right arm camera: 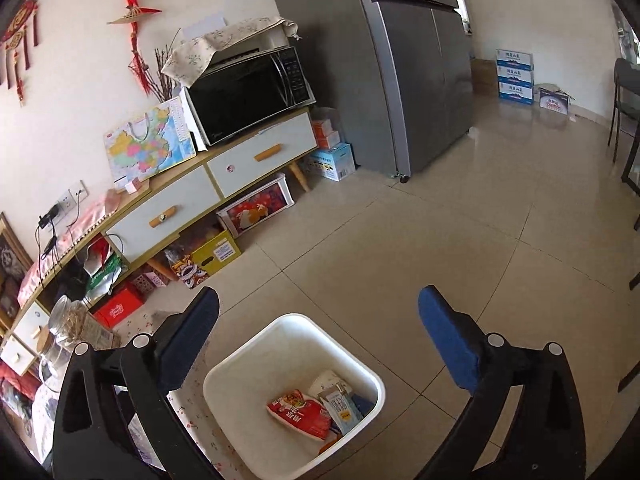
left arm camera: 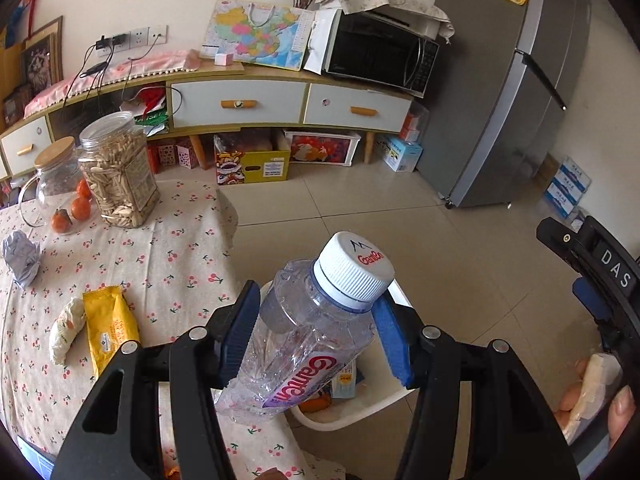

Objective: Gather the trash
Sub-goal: 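Carry the bottle and carton over the white bin and open both tools, then grasp the white wrapped bundle on the table with the left tool, then grasp the yellow snack packet with the right tool while the left tool holds the bundle, then carry the bundle and packet over the white bin and open both tools, then grasp the crumpled light-blue paper with the left tool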

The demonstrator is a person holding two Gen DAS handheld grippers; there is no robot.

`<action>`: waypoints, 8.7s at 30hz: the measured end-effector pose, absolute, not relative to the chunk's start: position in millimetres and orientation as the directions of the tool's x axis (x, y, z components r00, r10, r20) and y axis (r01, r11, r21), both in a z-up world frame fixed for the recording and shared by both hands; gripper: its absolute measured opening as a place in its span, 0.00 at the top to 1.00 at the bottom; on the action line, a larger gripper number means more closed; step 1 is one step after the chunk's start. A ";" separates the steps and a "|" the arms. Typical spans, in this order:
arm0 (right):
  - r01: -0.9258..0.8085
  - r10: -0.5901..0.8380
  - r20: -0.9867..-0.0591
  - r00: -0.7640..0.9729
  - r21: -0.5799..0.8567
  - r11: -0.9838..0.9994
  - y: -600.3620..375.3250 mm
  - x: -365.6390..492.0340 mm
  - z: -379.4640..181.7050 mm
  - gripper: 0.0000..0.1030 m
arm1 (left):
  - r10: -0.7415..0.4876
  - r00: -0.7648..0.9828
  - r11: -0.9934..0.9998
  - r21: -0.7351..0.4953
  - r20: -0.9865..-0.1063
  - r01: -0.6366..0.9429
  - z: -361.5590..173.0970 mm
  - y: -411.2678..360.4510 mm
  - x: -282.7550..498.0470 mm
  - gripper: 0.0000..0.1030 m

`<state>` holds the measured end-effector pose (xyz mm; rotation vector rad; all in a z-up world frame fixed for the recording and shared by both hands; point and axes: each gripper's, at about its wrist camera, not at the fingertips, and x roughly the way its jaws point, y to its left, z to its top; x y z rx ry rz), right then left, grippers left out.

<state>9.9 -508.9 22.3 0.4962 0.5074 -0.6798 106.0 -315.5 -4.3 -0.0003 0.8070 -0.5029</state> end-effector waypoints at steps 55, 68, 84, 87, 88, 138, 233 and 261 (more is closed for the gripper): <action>0.275 -0.246 -0.715 0.654 -0.077 0.958 -285.8 126.7 -27.9 0.07 | -0.040 0.411 0.974 0.057 -0.911 0.220 -83.7 -93.1 209.5 0.16; 0.073 0.025 -0.861 0.508 0.073 0.995 -246.1 167.1 -76.5 0.07 | -0.087 0.296 0.930 0.030 -0.951 0.367 -120.7 -79.1 217.6 0.66; -0.110 0.104 -0.927 0.361 0.068 0.992 -159.4 205.7 -125.2 0.22 | -0.073 0.515 0.997 -0.056 -0.854 0.049 -48.3 31.2 141.3 0.66; -0.123 0.098 -0.919 0.383 0.054 0.991 -151.9 204.2 -119.6 0.48 | -0.052 0.528 0.997 -0.074 -0.848 -0.020 -51.2 51.1 134.9 0.66; -0.123 0.104 -0.915 0.390 0.060 0.991 -151.0 203.5 -117.5 0.54 | -0.045 0.528 0.996 -0.076 -0.848 -0.037 -52.9 56.7 134.6 0.66; -0.083 0.101 -0.512 0.853 0.058 0.995 -179.3 111.5 7.4 0.71 | 0.088 0.829 0.992 -0.027 -0.552 -0.123 5.7 11.3 92.5 0.66; 0.499 -0.430 -0.536 0.726 -0.018 0.866 -375.5 66.5 19.4 0.07 | -0.154 0.710 0.977 0.002 -0.687 0.214 -5.4 -210.1 137.9 0.16; 0.224 -0.238 -0.652 0.719 -0.107 0.969 -221.4 150.6 -32.7 0.07 | 0.205 0.643 0.972 0.230 -0.738 -0.046 -79.0 3.4 265.9 0.16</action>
